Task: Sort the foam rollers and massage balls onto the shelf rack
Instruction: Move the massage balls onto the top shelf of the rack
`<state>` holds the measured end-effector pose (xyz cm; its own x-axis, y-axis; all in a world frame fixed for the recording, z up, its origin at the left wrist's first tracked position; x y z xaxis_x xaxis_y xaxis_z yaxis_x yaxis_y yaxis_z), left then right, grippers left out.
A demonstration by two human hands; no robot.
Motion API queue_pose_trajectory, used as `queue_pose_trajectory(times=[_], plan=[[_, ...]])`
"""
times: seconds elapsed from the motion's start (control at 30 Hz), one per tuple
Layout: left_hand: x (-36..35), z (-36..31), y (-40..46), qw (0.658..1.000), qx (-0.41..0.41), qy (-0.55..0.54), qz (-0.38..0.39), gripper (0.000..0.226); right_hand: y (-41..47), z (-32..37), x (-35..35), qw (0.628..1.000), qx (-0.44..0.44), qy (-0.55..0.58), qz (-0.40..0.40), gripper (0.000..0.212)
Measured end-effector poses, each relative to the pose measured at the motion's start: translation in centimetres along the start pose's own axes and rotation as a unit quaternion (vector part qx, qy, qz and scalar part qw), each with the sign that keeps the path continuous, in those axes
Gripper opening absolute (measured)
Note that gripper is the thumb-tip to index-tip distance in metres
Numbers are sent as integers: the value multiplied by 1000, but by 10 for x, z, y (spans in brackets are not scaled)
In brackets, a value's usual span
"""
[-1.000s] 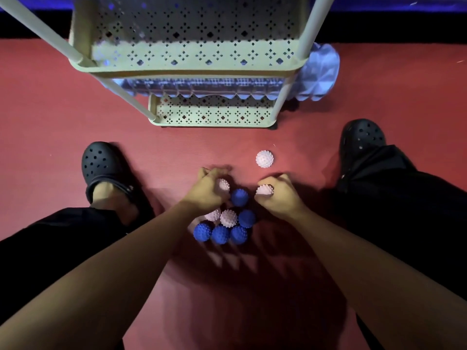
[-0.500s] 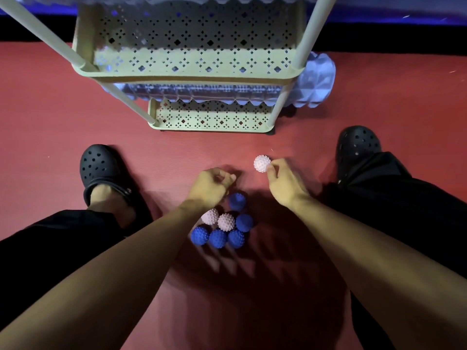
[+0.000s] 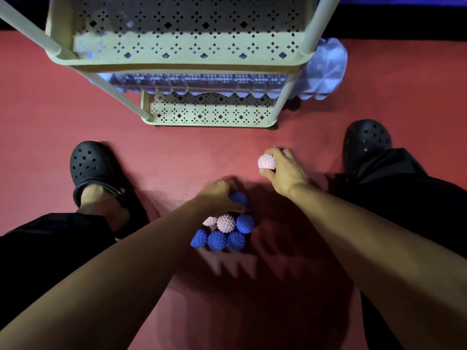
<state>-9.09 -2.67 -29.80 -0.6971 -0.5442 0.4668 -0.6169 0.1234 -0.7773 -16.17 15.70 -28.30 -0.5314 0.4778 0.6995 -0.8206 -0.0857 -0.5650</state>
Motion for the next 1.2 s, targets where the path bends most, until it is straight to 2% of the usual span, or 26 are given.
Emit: queue_pose_trajectory(times=[0.07,0.13,0.23,0.33,0.47,0.67,0.83,0.97,1.03,1.1,1.2], plan=[[2,2,-4,997,20,-67,-10,56,-2,-4,1,997,0,71,-2,41],[5,0,-10,987,28,-160,-16,52,-12,-9,4,982,-54,183,12,35],[19,-14,-33,960,16,-280,-12,50,-40,-6,8,915,-169,361,70,27],[47,-27,-67,964,0,-262,-37,58,-68,14,28,861,-201,461,77,23],[97,-50,-124,942,-8,-318,-104,40,-106,53,72,846,-181,497,75,33],[185,-105,-243,915,-56,-371,-151,47,-200,135,165,861,-91,490,99,49],[258,-155,-356,889,-140,-392,-190,45,-279,199,249,843,-24,526,110,39],[307,-196,-450,851,-203,-426,-232,53,-334,250,318,853,60,505,115,27],[328,-219,-497,838,-251,-424,-235,46,-367,280,358,861,126,485,90,21],[343,-235,-522,827,-284,-429,-227,42,-388,302,391,864,173,470,54,23],[377,-254,-572,813,-309,-423,-255,34,-434,346,452,845,261,466,9,26]])
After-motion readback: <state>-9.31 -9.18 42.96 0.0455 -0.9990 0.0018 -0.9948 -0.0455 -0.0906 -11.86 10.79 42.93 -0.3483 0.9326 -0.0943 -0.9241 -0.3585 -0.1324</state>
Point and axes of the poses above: each hand's wrist, its own y-axis towards the middle knuckle, its own x-axis out of the back of the hand, z = x × y, the point moved 7 cm from there along y, towards the middle knuckle, and after that the axes turned 2 degrees about -z, right-handed, at the moved point
